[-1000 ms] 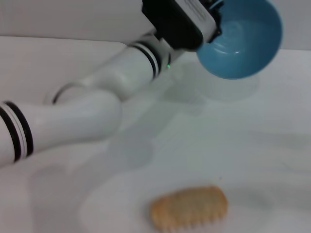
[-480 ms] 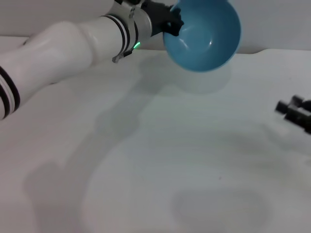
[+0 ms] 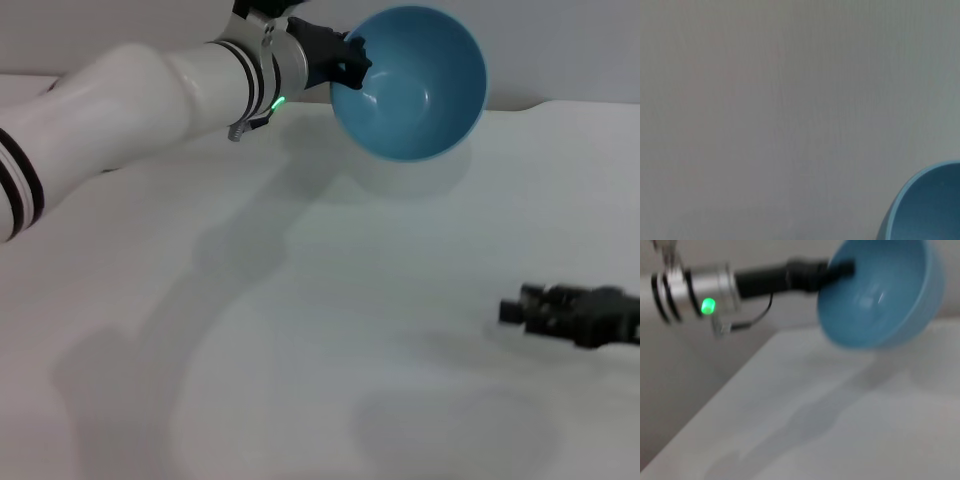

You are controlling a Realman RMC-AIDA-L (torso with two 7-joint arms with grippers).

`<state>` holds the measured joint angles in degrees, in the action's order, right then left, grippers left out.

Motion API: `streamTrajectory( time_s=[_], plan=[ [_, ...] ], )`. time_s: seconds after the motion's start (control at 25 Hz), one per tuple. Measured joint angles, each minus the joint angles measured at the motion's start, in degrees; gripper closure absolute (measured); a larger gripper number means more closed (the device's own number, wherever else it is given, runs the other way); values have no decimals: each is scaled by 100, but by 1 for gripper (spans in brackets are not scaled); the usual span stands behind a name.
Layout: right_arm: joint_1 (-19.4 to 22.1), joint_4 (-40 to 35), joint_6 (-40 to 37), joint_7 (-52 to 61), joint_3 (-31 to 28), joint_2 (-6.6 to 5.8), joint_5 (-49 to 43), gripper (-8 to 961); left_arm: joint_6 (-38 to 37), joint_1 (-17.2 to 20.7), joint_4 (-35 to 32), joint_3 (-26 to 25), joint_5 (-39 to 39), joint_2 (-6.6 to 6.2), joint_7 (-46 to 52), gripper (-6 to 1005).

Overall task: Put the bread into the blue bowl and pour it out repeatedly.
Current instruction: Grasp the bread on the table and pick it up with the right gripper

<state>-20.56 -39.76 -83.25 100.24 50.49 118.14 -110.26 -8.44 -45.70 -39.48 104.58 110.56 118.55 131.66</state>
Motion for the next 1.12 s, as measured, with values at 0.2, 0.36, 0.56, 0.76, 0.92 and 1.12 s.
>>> streamTrajectory(
  time_s=[0.2,0.36,0.56,0.76,0.92,1.12],
  plan=[
    [-473,401,188,432,473,29,-589,375,-37,-1,13,-8,-4,-5,6,1001],
    [-833,779,332,703,966,30,-656,380,-53,-1,75,-10,-6,1,40,1001],
    [-1177,1074,431,1188,1891,61,-663,386,-50,3,135,19,-8,-1,138,1001],
    [-1229,1098,348,1593,2489,73,-607,392,-31,11,165,27,-8,-5,140,1000],
    [-1225,1093,233,1844,2624,63,-625,397,-23,13,173,34,-8,-8,141,1000],
    [-1222,1031,54,2113,2764,36,-803,402,-6,0,193,31,-8,-8,141,1000]
  ],
)
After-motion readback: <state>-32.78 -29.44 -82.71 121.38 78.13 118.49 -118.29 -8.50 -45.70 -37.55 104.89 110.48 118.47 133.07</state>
